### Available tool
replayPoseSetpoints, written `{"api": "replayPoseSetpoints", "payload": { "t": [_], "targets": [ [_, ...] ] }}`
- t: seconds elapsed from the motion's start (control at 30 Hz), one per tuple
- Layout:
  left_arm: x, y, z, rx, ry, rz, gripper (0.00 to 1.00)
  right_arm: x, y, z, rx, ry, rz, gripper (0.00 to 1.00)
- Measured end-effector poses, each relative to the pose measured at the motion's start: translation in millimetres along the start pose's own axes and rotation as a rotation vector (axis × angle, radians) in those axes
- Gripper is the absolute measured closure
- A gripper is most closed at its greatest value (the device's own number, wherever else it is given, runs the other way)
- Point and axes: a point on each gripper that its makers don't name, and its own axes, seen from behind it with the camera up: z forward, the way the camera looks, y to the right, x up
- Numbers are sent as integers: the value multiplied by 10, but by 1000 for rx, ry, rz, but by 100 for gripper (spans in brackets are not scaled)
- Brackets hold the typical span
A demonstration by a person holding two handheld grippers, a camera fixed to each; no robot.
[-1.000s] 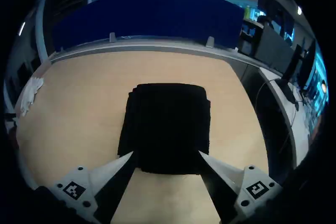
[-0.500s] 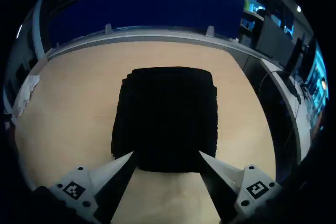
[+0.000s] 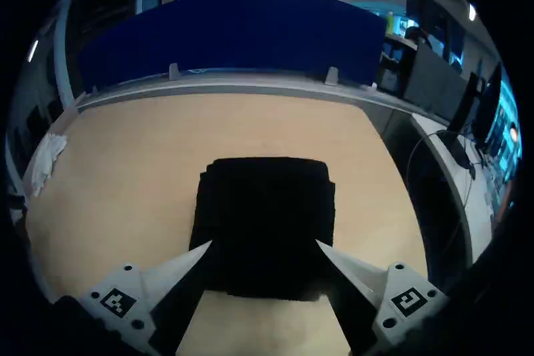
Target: Fold towel
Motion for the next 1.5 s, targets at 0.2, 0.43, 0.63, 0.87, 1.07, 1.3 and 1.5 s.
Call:
{"api": "replayPoseSetpoints", "payload": {
  "t": [0.2,0.43,0.63,0.87,1.07,1.3,1.5],
  "targets": [
    [-2,-25,15,11,-1,-3,3,279,-12,150,12,14,-23,0],
    [-11,-86,35,34,-5,-23,3,513,16,374,10,15,-45,0],
    [-22,-135,33,59,-6,-41,3,577,63,575,7,-6,-35,0],
    [-46,-160,25,82,-7,-60,3,531,83,757,8,-46,-33,0],
    [-72,-166,31,95,-11,-70,3,521,77,858,15,-63,-37,0],
    [-83,-155,22,97,-10,-73,3,527,83,885,21,-64,-37,0],
    [-90,-150,1,94,-8,-71,3,578,69,785,19,-41,-37,0]
  ]
}}
